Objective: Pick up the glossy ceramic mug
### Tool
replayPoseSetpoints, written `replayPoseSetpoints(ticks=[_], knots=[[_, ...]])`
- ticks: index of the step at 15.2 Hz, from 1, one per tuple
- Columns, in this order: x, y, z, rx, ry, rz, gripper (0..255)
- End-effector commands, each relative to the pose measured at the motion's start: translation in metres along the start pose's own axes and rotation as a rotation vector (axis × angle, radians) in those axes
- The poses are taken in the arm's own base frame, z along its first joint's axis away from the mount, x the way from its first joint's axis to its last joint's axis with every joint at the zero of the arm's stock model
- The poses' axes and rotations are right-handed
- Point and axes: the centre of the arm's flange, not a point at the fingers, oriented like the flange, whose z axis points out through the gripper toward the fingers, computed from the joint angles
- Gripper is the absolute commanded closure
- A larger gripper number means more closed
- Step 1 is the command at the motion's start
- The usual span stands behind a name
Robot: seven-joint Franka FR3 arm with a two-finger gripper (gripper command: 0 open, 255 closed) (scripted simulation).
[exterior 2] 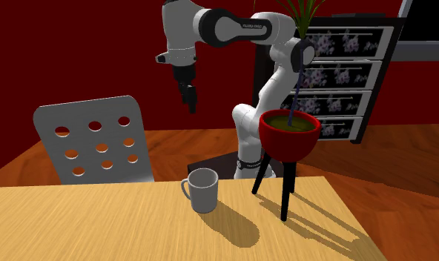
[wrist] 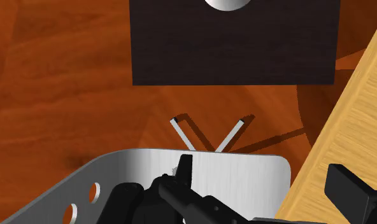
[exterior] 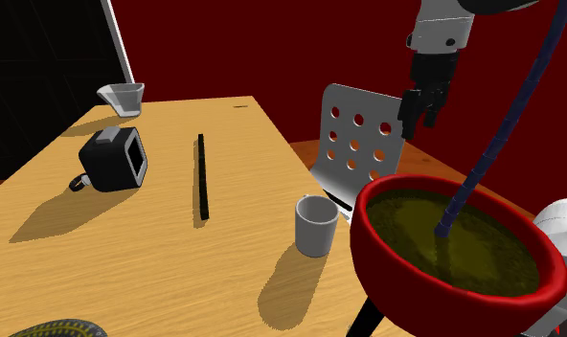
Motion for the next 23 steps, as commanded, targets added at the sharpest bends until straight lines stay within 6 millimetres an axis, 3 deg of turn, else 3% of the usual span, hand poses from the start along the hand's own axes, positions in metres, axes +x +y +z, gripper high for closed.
replayPoseSetpoints(ticks=[1, 23], knots=[[0.0, 0.0, 0.0, 0.0, 0.0, 0.0, 0], [0.033, -0.276, 0.08, 0.0, 0.064, -0.008, 0]])
